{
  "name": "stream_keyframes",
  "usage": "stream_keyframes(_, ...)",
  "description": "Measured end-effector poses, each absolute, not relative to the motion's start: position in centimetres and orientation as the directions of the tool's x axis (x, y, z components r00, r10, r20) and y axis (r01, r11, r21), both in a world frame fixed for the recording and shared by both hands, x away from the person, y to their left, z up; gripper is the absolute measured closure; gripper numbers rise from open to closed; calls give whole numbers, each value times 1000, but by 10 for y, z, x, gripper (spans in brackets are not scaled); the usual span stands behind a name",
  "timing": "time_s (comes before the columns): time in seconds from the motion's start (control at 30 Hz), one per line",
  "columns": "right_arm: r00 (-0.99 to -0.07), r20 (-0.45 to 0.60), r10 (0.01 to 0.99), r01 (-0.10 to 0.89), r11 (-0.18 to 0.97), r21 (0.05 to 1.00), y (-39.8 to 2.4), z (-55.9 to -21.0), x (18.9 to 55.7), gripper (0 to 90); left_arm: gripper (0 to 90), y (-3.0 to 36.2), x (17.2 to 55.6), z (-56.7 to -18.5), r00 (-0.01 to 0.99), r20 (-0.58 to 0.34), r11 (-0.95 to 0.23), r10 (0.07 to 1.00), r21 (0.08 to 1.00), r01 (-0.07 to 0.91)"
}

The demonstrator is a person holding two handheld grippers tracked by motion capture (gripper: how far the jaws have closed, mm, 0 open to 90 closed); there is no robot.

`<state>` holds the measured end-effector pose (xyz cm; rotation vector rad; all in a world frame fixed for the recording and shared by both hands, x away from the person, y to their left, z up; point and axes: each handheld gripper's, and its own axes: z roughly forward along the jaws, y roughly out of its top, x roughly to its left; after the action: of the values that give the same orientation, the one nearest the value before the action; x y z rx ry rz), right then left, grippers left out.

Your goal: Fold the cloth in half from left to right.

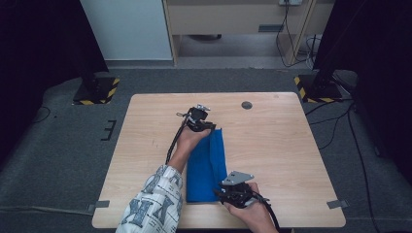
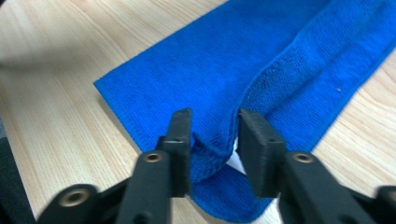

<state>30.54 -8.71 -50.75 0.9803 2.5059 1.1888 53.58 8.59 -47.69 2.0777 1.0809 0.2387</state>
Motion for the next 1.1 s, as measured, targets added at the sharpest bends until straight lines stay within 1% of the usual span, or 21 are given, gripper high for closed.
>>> stream_keyframes(0.13, -750, 106, 653, 501, 455, 737, -91, -508, 307, 584, 709, 85, 536, -477, 620, -180, -339, 763, 706, 622)
stream_keyframes(0.23, -745, 108, 659, 507, 453, 733, -92, -508, 307, 568, 701, 85, 535, -476, 623, -174, -340, 762, 711, 615)
stream_keyframes(0.53, -727, 127, 675, 531, 434, 728, -99, -503, 308, 527, 669, 89, 529, -464, 642, -128, -364, 756, 733, 575)
stream_keyframes(0.73, -711, 113, 694, 536, 431, 726, -106, -500, 315, 460, 596, 100, 524, -456, 644, -75, -383, 762, 749, 540)
stream_keyframes(0.83, -703, 86, 706, 524, 433, 733, -107, -501, 327, 388, 556, 107, 523, -457, 639, -71, -376, 766, 757, 535)
stream_keyframes(0.9, -703, 99, 705, 528, 424, 735, -107, -501, 335, 348, 527, 112, 523, -458, 639, -68, -383, 766, 750, 538)
stream_keyframes(1.1, -683, 84, 725, 513, 395, 762, -104, -499, 360, 295, 443, 122, 522, -458, 632, -52, -378, 773, 763, 525)
